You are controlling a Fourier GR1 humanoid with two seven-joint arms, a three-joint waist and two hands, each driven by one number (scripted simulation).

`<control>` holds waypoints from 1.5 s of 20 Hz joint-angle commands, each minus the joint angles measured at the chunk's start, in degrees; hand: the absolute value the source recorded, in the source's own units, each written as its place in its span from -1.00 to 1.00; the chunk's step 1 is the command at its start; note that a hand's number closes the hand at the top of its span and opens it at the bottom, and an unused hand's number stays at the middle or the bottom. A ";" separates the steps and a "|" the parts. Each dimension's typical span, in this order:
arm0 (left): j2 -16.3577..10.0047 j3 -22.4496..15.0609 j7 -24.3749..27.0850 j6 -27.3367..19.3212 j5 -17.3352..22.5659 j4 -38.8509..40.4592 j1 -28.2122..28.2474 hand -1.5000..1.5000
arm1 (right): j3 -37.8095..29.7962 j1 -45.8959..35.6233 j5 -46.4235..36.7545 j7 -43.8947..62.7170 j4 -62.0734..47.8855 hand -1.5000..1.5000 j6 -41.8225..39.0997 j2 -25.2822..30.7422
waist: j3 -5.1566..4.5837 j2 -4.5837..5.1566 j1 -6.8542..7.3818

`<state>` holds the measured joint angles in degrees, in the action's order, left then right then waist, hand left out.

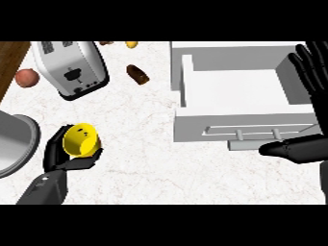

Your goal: Pick up the cup, place it into the drawer and close the drawer

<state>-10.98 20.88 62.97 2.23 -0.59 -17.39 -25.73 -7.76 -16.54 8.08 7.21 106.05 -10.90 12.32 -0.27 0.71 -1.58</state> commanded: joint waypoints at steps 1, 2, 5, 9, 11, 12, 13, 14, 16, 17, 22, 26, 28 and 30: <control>2.07 4.14 6.15 -1.33 3.98 -0.52 -3.50 1.00 | -0.59 0.22 0.61 0.18 -0.67 -1.00 -0.26 0.18 | 0.04 -0.11 0.05; 4.37 3.62 7.10 -0.67 4.04 -1.56 -3.52 1.00 | 0.47 1.62 0.53 1.18 2.93 -1.00 0.28 -0.66 | 0.09 -0.43 0.08; 3.20 1.36 5.41 8.83 3.49 -3.07 -5.27 1.00 | 0.26 1.28 -0.78 -0.74 0.58 -1.00 0.27 -0.49 | 0.15 -0.47 0.62; 5.10 -1.65 1.22 7.66 2.32 -6.91 -9.40 1.00 | -0.78 0.11 0.04 1.81 0.21 -1.00 0.02 0.92 | 0.24 -0.68 1.25; 3.89 -2.91 -1.84 9.43 2.17 -9.57 -11.74 1.00 | -0.60 -2.19 -1.22 0.87 -3.07 -1.00 0.55 0.82 | 0.28 -0.72 1.89; 6.28 -3.17 -3.46 7.05 2.51 -10.40 -13.22 1.00 | -0.81 0.67 0.21 2.65 2.51 -1.00 0.42 0.80 | 0.27 -0.92 1.16; 8.23 -3.62 -6.54 4.86 2.76 -12.19 -15.90 1.00 | -0.21 2.12 -0.70 -0.67 0.18 -1.00 -0.58 0.29 | 0.33 -0.98 1.48; 6.40 -4.21 -7.11 6.92 2.84 -14.17 -13.86 1.00 | -4.06 -2.46 2.46 3.77 0.09 -1.00 -0.20 3.04 | 0.30 -0.98 1.79; 9.42 -6.77 -12.36 5.67 2.59 -20.06 -13.96 1.00 | -1.03 1.41 -1.77 -0.75 -1.00 -1.00 1.16 -0.17 | 0.35 -1.21 2.46; 9.49 -7.15 -15.12 4.37 2.26 -20.21 -17.77 1.00 | -1.12 -0.30 -1.30 1.55 0.36 -1.00 1.38 0.61 | 0.33 -1.20 2.13; 10.90 -12.56 -27.22 0.04 6.39 -26.37 -25.30 1.00 | -2.75 -1.06 -1.02 0.38 -1.78 -1.00 1.64 0.92 | 0.32 -1.20 1.77; 10.95 -16.20 -35.42 -6.75 6.44 -30.91 -28.81 1.00 | -0.99 3.50 -1.51 -1.99 1.26 -1.00 0.42 -0.35 | 0.30 -1.06 1.21; 10.96 -17.04 -36.50 -9.99 7.23 -26.02 -35.02 1.00 | -0.21 -0.19 -2.89 -0.76 -0.81 -1.00 1.85 -0.56 | 0.28 -0.67 0.66; 10.97 -20.48 -41.22 -14.38 9.36 -26.11 -38.90 1.00 | -3.91 -0.27 0.99 -1.19 -2.64 -1.00 -1.60 2.73 | 0.31 -0.74 0.05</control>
<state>-0.19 4.09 28.10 -5.86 7.04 -44.18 -57.81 -9.72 -16.02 6.98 5.68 104.07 -10.92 13.25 0.04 -0.15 -0.70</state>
